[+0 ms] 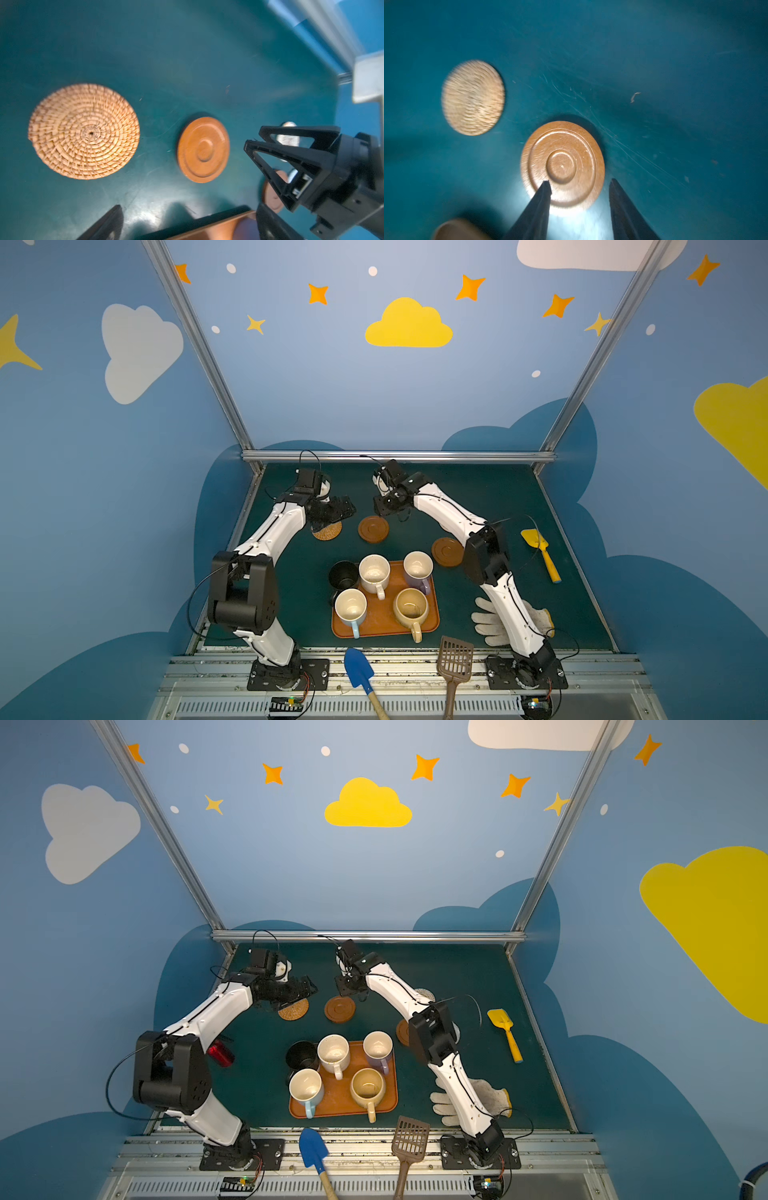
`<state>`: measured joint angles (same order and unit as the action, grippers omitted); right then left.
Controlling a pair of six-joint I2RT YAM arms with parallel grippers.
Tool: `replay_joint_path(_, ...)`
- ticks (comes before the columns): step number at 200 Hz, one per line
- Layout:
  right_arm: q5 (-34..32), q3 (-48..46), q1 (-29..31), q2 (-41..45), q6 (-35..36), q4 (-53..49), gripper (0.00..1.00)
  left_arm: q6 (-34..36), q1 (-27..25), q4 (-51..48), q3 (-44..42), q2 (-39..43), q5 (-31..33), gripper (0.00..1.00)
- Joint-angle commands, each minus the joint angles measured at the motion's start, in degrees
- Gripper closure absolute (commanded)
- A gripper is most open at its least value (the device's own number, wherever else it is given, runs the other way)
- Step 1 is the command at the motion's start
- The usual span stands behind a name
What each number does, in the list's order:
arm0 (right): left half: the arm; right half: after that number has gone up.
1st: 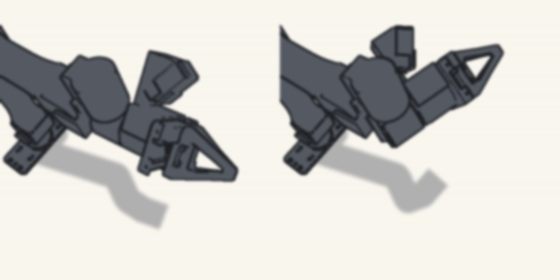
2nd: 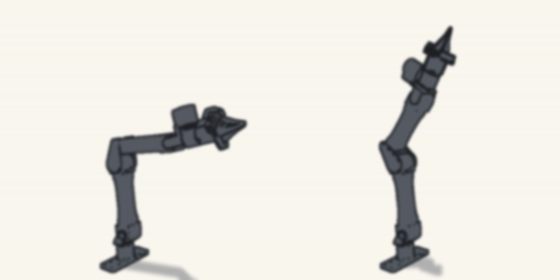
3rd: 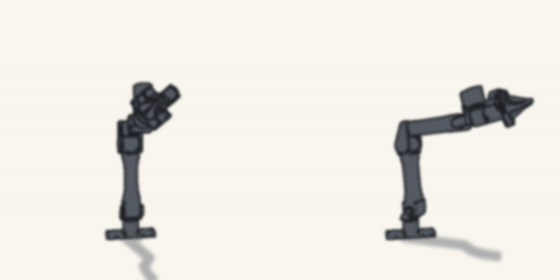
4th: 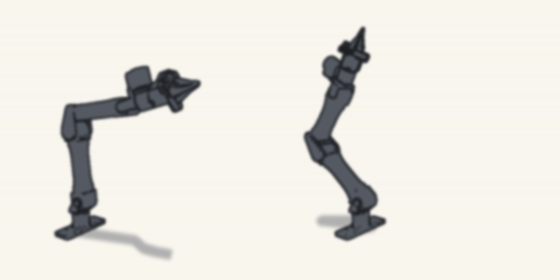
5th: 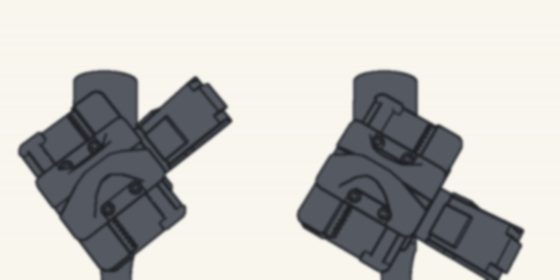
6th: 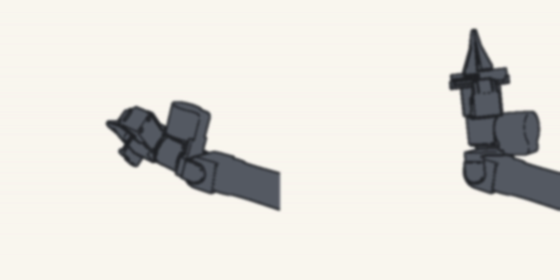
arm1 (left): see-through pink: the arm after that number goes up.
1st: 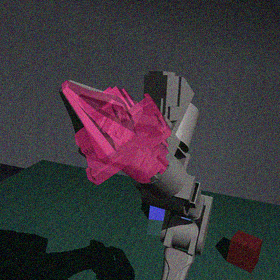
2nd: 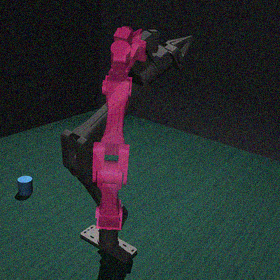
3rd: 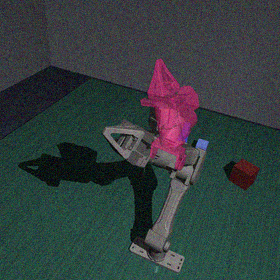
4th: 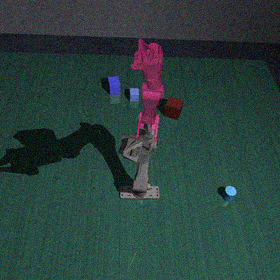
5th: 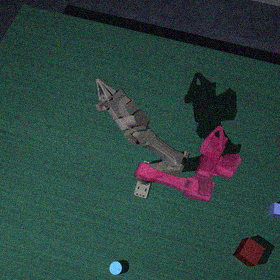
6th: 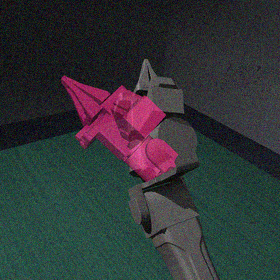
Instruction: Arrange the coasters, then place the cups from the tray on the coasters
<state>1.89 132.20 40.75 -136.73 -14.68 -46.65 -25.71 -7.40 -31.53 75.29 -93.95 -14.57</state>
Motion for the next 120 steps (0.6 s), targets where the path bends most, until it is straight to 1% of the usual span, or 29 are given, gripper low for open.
replay_joint_path(1,0.14,-5.98,-2.69,9.88,-2.72,0.27,0.44,3.72,-4.01,-5.55,4.76,2.8,0.81,0.0)
replay_joint_path(12,-1.0,-11.27,-3.81,14.77,-4.08,0.51,0.34,5.26,-6.99,-7.34,7.71,2.74,0.77,0.0)
replay_joint_path(19,-1.43,-15.17,-4.66,18.35,-5.0,1.0,0.27,7.46,-9.38,-8.17,9.69,2.36,0.79,0.0)
replay_joint_path(20,-1.44,-15.76,-4.82,18.78,-5.05,1.15,0.26,7.89,-9.69,-8.36,10.05,2.27,1.66,0.0)
replay_joint_path(26,-1.61,-19.47,-5.64,22.05,-5.55,1.98,0.17,9.63,-11.66,-9.25,11.88,1.67,2.91,0.0)
replay_joint_path(33,-1.66,-23.75,-6.8,25.78,-6.37,2.58,0.13,11.51,-13.85,-10.32,14.05,0.65,2.86,0.0)
replay_joint_path(44,-1.57,-29.84,-8.9,31.26,-7.42,2.92,0.13,13.65,-16.45,-11.57,17.11,-1.37,1.63,0.0)
replay_joint_path(67,-0.23,-41.54,-12.98,41.81,-8.05,2.47,0.15,16.31,-20.46,-14.65,23.12,-6.43,1.57,0.0)
replay_joint_path(73,0.55,-44.15,-14.14,44.1,-8.16,1.92,0.16,16.87,-21.37,-15.33,24.54,-7.86,-0.34,0.0)
replay_joint_path(105,2.39,-58.6,-19.77,53.3,-9.36,-0.11,0.2,20.29,-25.49,-16.51,30.08,-15.5,-2.91,0.01)
replay_joint_path(120,4.72,-65.4,-21.95,56.11,-10.65,1.14,0.25,23.4,-27.26,-17.84,33.55,-19.78,-2.88,0.01)
